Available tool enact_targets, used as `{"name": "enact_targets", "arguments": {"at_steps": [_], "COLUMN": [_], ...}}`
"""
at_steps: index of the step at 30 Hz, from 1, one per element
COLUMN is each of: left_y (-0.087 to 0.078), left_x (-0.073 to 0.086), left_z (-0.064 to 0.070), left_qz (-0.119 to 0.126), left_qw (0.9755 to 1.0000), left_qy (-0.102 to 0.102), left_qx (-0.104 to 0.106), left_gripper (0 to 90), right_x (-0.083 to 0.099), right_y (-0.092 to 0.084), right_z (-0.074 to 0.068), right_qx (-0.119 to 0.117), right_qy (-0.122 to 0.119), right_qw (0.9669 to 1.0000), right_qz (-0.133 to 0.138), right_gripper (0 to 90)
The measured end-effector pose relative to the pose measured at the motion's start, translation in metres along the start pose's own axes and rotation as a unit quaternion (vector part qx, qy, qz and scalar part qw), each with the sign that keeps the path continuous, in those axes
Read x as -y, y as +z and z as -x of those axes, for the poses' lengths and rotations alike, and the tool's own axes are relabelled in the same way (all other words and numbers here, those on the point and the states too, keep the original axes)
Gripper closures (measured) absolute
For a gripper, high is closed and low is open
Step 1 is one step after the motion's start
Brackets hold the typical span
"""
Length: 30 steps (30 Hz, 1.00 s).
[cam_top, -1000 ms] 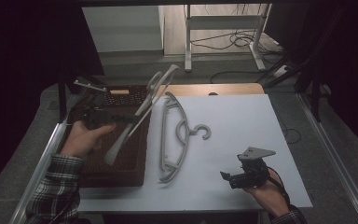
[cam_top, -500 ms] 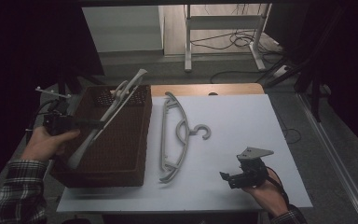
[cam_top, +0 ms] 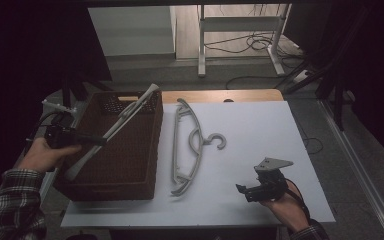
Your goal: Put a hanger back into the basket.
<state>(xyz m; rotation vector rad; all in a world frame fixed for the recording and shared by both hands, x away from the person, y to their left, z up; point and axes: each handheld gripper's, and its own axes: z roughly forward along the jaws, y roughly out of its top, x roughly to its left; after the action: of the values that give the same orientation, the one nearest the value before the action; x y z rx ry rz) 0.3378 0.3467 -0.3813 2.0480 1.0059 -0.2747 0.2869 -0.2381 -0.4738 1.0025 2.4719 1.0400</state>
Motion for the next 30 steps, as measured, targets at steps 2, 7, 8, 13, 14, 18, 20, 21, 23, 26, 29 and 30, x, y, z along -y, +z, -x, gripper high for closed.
{"name": "enact_targets", "arguments": {"at_steps": [2, 7, 8, 13, 14, 18, 20, 21, 23, 26, 29, 30], "left_y": [0.001, 0.003, 0.004, 0.011, 0.011, 0.012, 0.009, 0.009, 0.007, 0.004, 0.003, 0.004], "left_x": [0.001, 0.005, 0.007, 0.012, 0.012, 0.014, 0.015, 0.015, 0.014, 0.013, 0.011, 0.011], "left_z": [-0.001, -0.005, -0.007, -0.014, -0.014, -0.016, -0.016, -0.016, -0.013, -0.009, -0.002, 0.001], "left_qz": [-0.012, -0.022, -0.025, -0.042, -0.042, -0.019, -0.005, -0.005, -0.003, 0.011, 0.029, 0.030], "left_qw": [0.9999, 0.9997, 0.9996, 0.9988, 0.9988, 0.9981, 0.9990, 0.9990, 0.9990, 0.9989, 0.9990, 0.9988], "left_qy": [0.005, 0.003, -0.001, -0.003, -0.003, -0.006, -0.007, -0.007, -0.004, 0.000, 0.005, 0.008], "left_qx": [-0.004, -0.012, -0.014, -0.025, -0.025, -0.058, -0.044, -0.044, -0.044, -0.045, -0.035, -0.037], "left_gripper": [82.2, 82.2, 82.2, 82.0, 81.8, 71.3, 64.9, 59.3, 56.5, 52.5, 45.7, 44.3], "right_x": [0.000, 0.000, 0.000, 0.000, 0.000, 0.000, 0.000, 0.000, 0.000, 0.000, 0.000, 0.000], "right_y": [0.000, 0.000, 0.000, 0.000, 0.000, 0.001, 0.001, 0.000, 0.001, 0.001, 0.000, 0.000], "right_z": [0.000, 0.000, 0.000, 0.000, 0.000, 0.000, 0.000, 0.000, 0.000, 0.000, 0.000, 0.000], "right_qx": [0.000, 0.000, 0.000, 0.000, 0.000, 0.001, 0.000, 0.000, 0.000, 0.000, 0.001, 0.000], "right_qy": [-0.001, 0.000, -0.001, -0.003, -0.003, -0.002, -0.001, -0.001, -0.001, -0.003, -0.004, -0.003], "right_qw": [1.0000, 1.0000, 1.0000, 1.0000, 1.0000, 1.0000, 1.0000, 1.0000, 1.0000, 1.0000, 1.0000, 1.0000], "right_qz": [0.000, -0.001, -0.001, -0.004, -0.004, -0.006, -0.005, -0.006, -0.005, -0.006, -0.006, -0.005], "right_gripper": [9.1, 9.1, 9.1, 9.0, 9.0, 9.0, 9.0, 9.0, 9.0, 9.0, 9.0, 9.0]}}
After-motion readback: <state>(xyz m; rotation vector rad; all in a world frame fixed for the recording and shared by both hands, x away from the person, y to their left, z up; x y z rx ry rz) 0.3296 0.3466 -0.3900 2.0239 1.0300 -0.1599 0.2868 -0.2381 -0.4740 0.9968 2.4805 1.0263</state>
